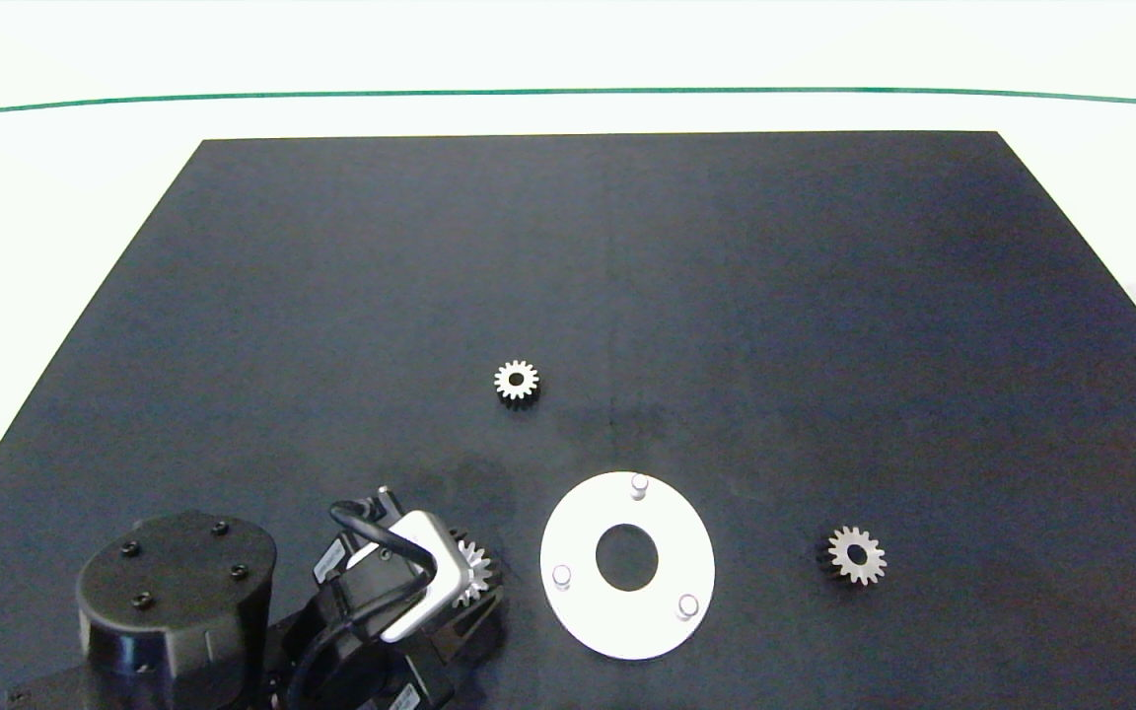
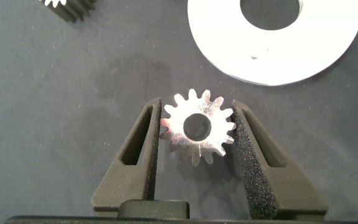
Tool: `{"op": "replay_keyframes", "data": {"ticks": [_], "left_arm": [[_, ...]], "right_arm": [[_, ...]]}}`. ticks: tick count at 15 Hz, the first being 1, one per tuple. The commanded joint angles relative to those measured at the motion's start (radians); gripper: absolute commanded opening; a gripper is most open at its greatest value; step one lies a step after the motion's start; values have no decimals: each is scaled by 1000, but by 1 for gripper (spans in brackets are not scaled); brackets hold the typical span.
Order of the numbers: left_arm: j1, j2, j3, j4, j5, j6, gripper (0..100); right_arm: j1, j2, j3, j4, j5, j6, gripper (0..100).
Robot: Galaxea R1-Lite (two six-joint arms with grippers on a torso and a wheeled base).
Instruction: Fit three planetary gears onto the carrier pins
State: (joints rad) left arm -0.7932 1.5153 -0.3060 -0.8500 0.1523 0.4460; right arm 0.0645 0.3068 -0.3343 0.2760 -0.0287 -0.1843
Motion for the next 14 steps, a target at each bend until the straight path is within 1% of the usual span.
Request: {"op": "replay_keyframes", "data": {"ticks": [1,2,6,7,9,10,12,14], "left_arm": [[-3,-32,-47,40,3,3,7],[-3,-49,-58,72,3,3,7],[-4,-161,-147,335,4,2,7],[-4,-162,-162,359,9,0,7],[-46,-156,-171,364,26,-4,7],[-49,-155,-173,364,29,-4,7],[-87,-152,-177,367,52,-15,7],[-118,-153,-177,379,53,-20,7]], "right_arm": [[1,2,0,2,0,-1,100],[1,3,0,2,0,-1,100],[0,5,0,2,0,-3,100],[1,3,0,2,0,-3,100],[1,3,0,2,0,-4,100],[1,3,0,2,0,-4,100],[1,3,1,2,0,-4,100],[1,5,3,2,0,-4,100]]}}
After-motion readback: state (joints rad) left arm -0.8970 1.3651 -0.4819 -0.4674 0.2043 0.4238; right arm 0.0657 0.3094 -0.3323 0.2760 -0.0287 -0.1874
